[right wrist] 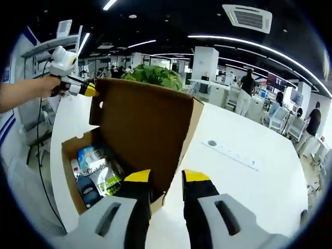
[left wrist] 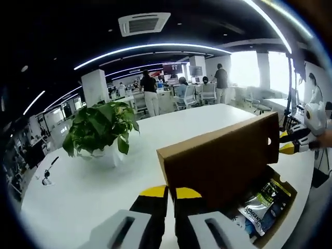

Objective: Operate the shoe box by opening the lid, removing the specified soft item, and placing it in the target area until the item is outside and the box remains undamaged.

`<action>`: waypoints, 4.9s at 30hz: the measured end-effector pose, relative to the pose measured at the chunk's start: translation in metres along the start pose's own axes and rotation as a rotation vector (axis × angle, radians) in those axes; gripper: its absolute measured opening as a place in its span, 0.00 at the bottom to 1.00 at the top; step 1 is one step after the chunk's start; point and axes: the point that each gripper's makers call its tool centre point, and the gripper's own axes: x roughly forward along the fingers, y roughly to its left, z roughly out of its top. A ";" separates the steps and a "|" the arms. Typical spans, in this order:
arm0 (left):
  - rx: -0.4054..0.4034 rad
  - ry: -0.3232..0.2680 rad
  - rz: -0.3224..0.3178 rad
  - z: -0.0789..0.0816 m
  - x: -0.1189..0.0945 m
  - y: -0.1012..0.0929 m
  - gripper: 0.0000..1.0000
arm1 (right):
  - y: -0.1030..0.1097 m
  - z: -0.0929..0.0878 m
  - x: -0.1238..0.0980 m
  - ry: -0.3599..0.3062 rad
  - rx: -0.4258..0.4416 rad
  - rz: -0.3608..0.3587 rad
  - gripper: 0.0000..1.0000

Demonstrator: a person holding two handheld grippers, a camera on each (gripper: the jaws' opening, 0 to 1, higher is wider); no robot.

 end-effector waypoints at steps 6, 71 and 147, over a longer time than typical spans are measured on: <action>-0.009 -0.001 0.000 0.002 0.007 0.001 0.03 | 0.001 -0.019 0.007 0.050 -0.015 -0.004 0.14; -0.118 0.161 -0.045 -0.078 0.023 -0.010 0.07 | -0.017 -0.036 0.048 0.134 0.002 -0.034 0.02; -0.337 0.392 -0.452 -0.132 -0.013 -0.171 0.00 | 0.037 -0.040 0.006 0.209 0.197 0.123 0.15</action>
